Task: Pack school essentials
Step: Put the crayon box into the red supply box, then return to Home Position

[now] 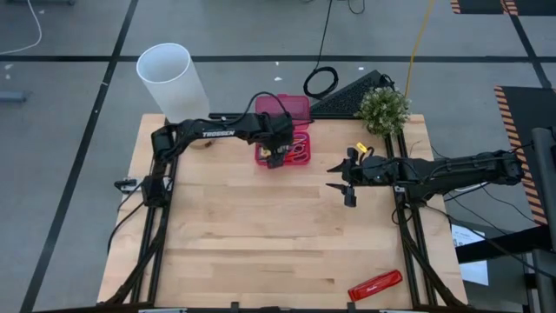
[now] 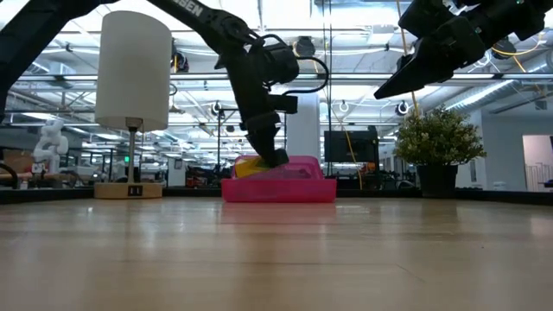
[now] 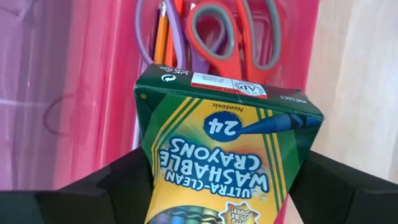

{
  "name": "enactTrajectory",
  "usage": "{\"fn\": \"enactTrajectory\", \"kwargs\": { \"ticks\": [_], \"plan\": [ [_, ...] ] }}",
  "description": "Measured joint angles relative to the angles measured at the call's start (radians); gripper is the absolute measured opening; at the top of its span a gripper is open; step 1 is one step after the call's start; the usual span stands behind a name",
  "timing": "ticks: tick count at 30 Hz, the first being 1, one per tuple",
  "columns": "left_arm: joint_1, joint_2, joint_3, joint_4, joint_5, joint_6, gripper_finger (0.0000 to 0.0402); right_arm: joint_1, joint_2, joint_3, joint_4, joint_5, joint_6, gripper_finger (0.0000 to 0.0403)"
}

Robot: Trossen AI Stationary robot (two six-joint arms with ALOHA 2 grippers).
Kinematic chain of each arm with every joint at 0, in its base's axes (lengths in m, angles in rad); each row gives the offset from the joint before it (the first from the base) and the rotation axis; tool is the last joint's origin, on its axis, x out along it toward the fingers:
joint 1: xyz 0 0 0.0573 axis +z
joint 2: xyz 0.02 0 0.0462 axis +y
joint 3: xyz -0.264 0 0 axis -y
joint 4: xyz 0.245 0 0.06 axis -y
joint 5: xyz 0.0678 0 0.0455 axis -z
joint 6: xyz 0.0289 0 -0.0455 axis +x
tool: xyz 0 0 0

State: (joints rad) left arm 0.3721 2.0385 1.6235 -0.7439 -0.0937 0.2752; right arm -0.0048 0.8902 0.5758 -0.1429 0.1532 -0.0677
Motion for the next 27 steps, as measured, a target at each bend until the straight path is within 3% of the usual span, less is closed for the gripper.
{"fn": "enactTrajectory", "kwargs": {
  "ticks": [6,14,18,27],
  "plan": [
    [0.003,0.007,0.0,-0.012,0.016,-0.007,0.0321,0.0,0.0,0.0,0.001,0.0,0.0,0.0196],
    [0.003,0.006,0.0,-0.013,0.015,-0.009,0.0382,0.0,0.0,0.0,0.001,0.0,0.0,0.0196],
    [0.003,0.006,0.0,-0.012,0.009,-0.016,0.0391,0.0,0.0,0.0,0.001,0.0,0.0,0.0196],
    [-0.034,-0.041,-0.001,-0.011,-0.141,-0.083,0.0392,0.0,0.0,0.0,0.001,0.0,-0.001,0.0196]
  ]
}}
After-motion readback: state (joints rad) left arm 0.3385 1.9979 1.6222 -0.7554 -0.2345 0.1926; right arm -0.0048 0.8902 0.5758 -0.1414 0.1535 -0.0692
